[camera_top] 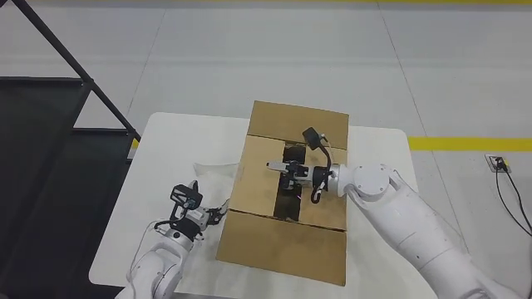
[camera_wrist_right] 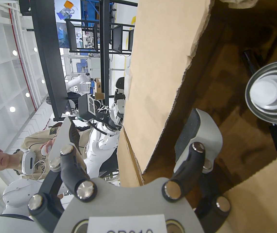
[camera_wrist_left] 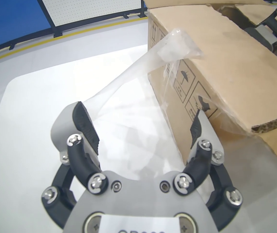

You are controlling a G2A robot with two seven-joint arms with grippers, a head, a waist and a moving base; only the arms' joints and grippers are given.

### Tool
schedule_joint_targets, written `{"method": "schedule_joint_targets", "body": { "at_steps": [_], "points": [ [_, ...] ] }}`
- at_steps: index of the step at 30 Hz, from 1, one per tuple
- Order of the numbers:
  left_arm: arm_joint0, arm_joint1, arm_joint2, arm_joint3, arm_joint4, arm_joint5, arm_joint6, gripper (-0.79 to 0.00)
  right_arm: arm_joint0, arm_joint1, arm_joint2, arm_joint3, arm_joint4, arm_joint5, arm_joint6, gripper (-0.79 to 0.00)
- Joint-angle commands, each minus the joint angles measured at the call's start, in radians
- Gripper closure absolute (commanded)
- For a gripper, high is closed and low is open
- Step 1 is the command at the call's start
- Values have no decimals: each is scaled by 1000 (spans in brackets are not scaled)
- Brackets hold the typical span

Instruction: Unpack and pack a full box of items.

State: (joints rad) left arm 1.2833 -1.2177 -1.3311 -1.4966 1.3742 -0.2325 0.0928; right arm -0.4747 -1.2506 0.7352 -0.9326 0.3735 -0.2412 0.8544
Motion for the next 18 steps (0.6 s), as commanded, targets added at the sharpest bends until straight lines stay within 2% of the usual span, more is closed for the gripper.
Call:
{"method": "schedule_joint_targets", "body": {
  "at_steps": [1,10,18],
  "points": [
    [1,0,4,-1,6,-10,7,-785,-1,-3,3,5,2,-5,6,-785],
    [14,2,-1,-5,16,-25,21,-785,-6,-13,19,19,-1,-23,25,-785],
    [38,7,-41,-24,-5,-18,46,-785,-14,-20,44,22,21,-48,38,-785]
  ]
}}
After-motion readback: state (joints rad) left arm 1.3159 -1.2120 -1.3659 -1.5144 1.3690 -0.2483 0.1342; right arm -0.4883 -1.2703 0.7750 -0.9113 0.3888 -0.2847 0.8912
